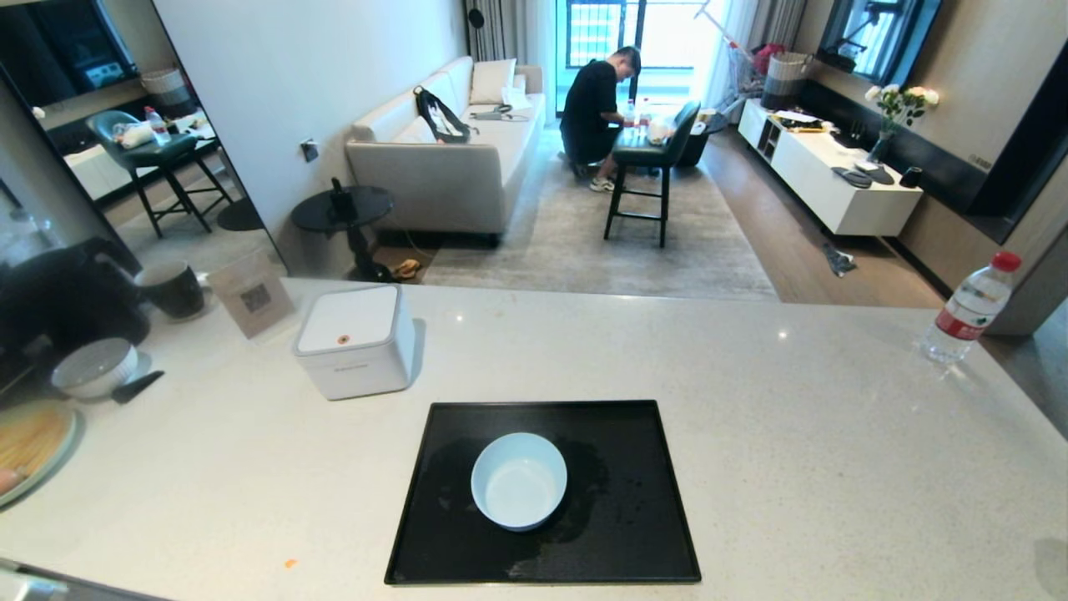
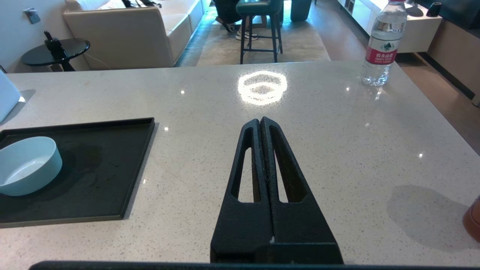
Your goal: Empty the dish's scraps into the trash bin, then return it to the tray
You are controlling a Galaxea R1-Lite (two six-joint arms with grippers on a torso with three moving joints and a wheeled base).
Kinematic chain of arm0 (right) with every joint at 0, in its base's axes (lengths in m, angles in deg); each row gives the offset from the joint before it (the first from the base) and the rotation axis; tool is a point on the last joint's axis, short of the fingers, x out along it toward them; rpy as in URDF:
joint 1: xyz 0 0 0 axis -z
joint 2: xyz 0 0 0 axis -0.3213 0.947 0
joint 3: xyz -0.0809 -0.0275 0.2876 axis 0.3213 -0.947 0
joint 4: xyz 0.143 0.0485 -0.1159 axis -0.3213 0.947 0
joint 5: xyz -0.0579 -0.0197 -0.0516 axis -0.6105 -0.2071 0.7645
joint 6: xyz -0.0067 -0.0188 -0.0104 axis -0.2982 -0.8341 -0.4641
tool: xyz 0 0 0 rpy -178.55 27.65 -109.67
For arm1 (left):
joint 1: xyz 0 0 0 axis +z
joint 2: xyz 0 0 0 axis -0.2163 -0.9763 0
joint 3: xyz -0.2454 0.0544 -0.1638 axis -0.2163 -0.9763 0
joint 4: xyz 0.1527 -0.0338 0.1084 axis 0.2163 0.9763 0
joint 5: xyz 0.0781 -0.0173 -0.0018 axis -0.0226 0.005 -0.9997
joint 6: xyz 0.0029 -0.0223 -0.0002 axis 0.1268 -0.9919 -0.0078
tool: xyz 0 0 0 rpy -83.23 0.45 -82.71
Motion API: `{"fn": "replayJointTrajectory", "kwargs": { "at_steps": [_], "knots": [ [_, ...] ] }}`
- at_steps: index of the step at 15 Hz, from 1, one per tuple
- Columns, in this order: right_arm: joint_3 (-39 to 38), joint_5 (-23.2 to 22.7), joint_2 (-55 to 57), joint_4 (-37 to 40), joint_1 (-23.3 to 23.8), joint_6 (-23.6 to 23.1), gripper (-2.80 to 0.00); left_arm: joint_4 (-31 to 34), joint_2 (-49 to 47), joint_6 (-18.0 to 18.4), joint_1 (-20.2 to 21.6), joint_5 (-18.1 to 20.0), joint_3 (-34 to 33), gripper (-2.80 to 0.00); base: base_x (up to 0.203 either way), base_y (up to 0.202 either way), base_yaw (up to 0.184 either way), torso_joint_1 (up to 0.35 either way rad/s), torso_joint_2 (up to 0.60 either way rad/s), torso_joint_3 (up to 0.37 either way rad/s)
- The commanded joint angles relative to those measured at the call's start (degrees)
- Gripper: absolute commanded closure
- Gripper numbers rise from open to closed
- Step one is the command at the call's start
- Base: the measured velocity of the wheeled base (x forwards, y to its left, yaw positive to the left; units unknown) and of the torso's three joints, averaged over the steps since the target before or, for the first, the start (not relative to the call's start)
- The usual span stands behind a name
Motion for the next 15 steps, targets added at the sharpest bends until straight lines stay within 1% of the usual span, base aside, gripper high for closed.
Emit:
{"fn": "replayJointTrajectory", "kwargs": {
  "at_steps": [1, 3, 4, 5, 6, 8, 10, 12, 13, 14, 15],
  "knots": [
    [0.0, 0.01, 0.0, -0.1, 0.0, 0.03, 0.0, 2.11, 8.9, 0.1, -0.04, -0.03, -0.04, 0.0, 0.0, 0.0, 0.0, 0.0, 0.0, 0.0],
    [0.0, 0.01, 0.0, -0.1, 0.0, 0.03, 0.0, 4.33, 14.95, 1.19, 0.31, 0.02, -0.05, 0.0, 0.0, 0.0, 0.0, 0.0, 0.0, 0.0],
    [0.0, 0.01, 0.0, -0.03, 0.0, 0.03, 0.0, 5.51, 17.01, 2.67, 1.12, 0.02, -0.05, 0.0, 0.0, 0.0, 0.0, 0.0, 0.0, 0.0],
    [0.0, 0.01, 0.0, -0.07, 0.0, 0.03, 0.0, 6.38, 18.3, 4.41, 3.17, 0.08, -0.05, 0.0, 0.0, 0.0, 0.0, 0.0, 0.0, 0.0],
    [0.0, 0.01, 0.0, -0.02, 0.0, 0.03, 0.0, 6.73, 19.67, 5.3, 4.28, 0.21, -0.05, 0.0, 0.0, 0.0, 0.0, 0.0, 0.0, 0.0],
    [0.0, 0.01, 0.0, -0.05, 0.0, 0.03, 0.0, 7.62, 22.66, 5.97, 5.37, 0.39, -0.05, 0.0, 0.0, 0.0, 0.0, 0.0, 0.0, 0.0],
    [0.0, 0.01, 0.0, -0.05, 0.0, 0.03, 0.0, 8.39, 23.24, 7.28, 5.7, 0.49, -0.05, 0.0, 0.0, 0.0, 0.0, 0.0, 0.0, 0.0],
    [0.0, 0.01, 0.0, -0.01, 0.0, 0.03, 0.0, 9.09, 23.25, 11.51, 5.85, 2.04, -0.05, 0.0, 0.0, 0.0, 0.0, 0.0, 0.0, 0.0],
    [0.0, 0.01, 0.0, -0.05, 0.0, 0.03, 0.0, 9.01, 22.76, 13.89, 6.94, 2.91, -0.05, 0.0, 0.0, 0.0, 0.0, 0.0, 0.0, 0.0],
    [0.0, 0.01, 0.0, -0.1, 0.0, 0.03, 0.0, 8.92, 22.48, 15.49, 8.23, 3.28, -0.05, 0.0, 0.0, 0.0, 0.0, 0.0, 0.0, 0.0],
    [0.0, 0.01, 0.0, -0.1, 0.0, 0.03, 0.0, 8.89, 23.21, 16.19, 8.96, 3.44, -0.05, 0.0, 0.0, 0.0, 0.0, 0.0, 0.0, 0.0]
  ]
}}
